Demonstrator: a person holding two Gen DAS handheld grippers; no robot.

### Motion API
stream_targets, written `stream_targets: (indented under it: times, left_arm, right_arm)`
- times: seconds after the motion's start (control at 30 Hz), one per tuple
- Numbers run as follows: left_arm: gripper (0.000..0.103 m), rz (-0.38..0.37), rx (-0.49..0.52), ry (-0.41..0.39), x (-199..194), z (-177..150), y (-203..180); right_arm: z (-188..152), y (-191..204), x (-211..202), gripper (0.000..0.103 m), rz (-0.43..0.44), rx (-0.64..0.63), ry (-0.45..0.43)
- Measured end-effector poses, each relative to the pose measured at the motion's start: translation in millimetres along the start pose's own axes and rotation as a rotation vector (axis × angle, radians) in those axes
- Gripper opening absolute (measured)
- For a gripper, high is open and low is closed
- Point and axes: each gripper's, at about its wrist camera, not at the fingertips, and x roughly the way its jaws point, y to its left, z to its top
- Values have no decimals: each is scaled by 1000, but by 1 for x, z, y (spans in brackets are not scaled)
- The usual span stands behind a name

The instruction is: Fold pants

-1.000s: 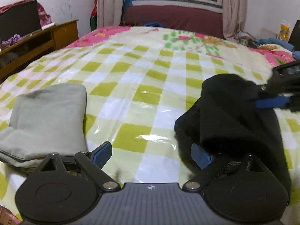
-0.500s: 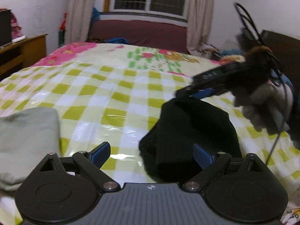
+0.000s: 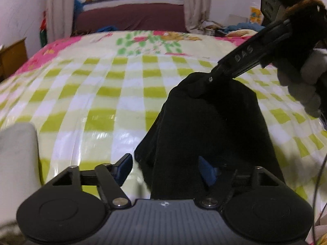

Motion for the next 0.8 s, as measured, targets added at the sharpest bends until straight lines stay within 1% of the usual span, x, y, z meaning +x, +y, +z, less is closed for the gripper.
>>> stream_targets:
  times: [0.1, 0.23, 0.3, 0.33, 0.37, 0.4, 0.43, 0.47, 0.5, 0.53, 0.6, 0.67, 0.7, 0.73, 0.8]
  left_arm:
    - [81, 0, 61, -21, 0, 7, -7]
    - [79, -16, 132, -57, 5, 18, -14]
    - [79, -16, 159, -82, 14, 24, -17]
    - [81, -9, 175, -86, 23, 26, -18]
    - [82, 0, 190, -74, 33, 26, -19]
    - [82, 11, 205, -38, 47, 26, -20]
    - [82, 28, 204, 1, 58, 26, -19]
    - [82, 22, 193, 6, 58, 27, -17]
    - [82, 10, 189, -8, 53, 27, -15]
    - [84, 7, 192, -26, 46, 27, -14]
    - [88, 34, 201, -46, 36, 25, -10]
    - [88, 50, 196, -50, 32, 24, -6]
    - [88, 47, 182, -49, 31, 25, -4]
    - [88, 43, 169, -49, 32, 25, -4]
    - [88, 47, 180, -50, 35, 25, -7]
  right_arm:
    - [1, -1, -17, 7, -34, 7, -31]
    - [-5, -14, -43, 6, -73, 79, -103]
    - [-5, -24, -43, 6, -109, 101, -130]
    - [-5, -33, -36, 6, -138, 119, -130]
    - [-5, -42, -26, 9, -178, 137, -118]
    - [-6, -55, -11, 15, -239, 162, -81]
    - [-6, -64, 0, 15, -301, 179, -46]
    - [-6, -70, 4, 15, -339, 198, -43]
    - [-5, -73, 0, 16, -316, 219, -73]
    - [-3, -71, -10, 17, -271, 227, -114]
    - [3, -59, -28, 20, -230, 193, -174]
    - [9, -48, -35, 24, -183, 146, -190]
    - [10, -42, -32, 24, -160, 117, -180]
    - [10, -36, -24, 24, -150, 92, -149]
    - [5, -27, 2, 25, -147, 49, -72]
